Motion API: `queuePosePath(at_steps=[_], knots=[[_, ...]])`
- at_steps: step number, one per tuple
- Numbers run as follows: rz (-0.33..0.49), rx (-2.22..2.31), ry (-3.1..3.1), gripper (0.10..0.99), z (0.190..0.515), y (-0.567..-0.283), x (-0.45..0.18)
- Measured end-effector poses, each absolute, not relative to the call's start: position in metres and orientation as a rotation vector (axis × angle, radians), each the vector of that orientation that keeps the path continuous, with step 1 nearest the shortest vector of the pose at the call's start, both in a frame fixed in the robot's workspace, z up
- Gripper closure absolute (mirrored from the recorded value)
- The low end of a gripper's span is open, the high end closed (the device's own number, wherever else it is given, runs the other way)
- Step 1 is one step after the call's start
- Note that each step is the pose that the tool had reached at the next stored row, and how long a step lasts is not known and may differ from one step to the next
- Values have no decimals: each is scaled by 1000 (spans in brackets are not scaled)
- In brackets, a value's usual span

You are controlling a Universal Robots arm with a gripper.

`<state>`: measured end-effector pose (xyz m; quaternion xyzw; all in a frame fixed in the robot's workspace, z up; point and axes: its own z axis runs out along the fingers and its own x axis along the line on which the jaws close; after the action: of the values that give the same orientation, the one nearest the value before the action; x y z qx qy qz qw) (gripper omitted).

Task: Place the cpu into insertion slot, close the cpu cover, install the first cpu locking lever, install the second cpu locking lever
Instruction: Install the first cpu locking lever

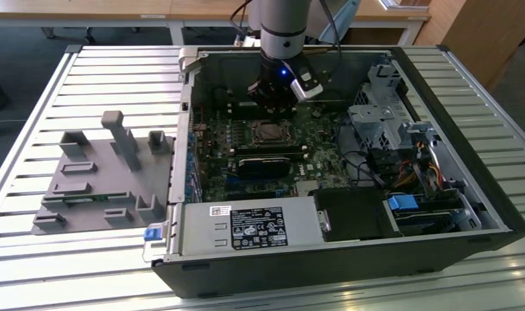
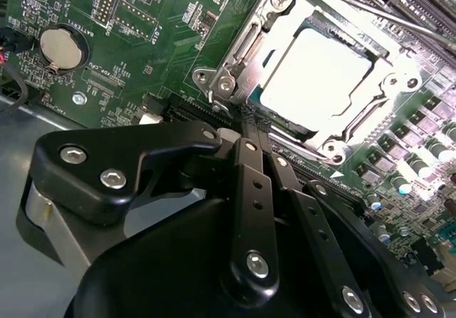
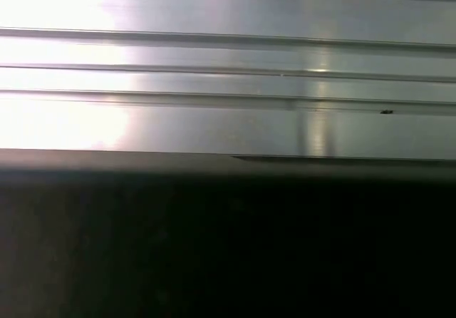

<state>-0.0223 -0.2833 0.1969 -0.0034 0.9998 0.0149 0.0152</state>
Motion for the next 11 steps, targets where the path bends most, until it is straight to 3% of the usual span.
queuePosePath(at_steps=[11], knots=[[73, -10, 3110, 980, 196, -283, -22]])
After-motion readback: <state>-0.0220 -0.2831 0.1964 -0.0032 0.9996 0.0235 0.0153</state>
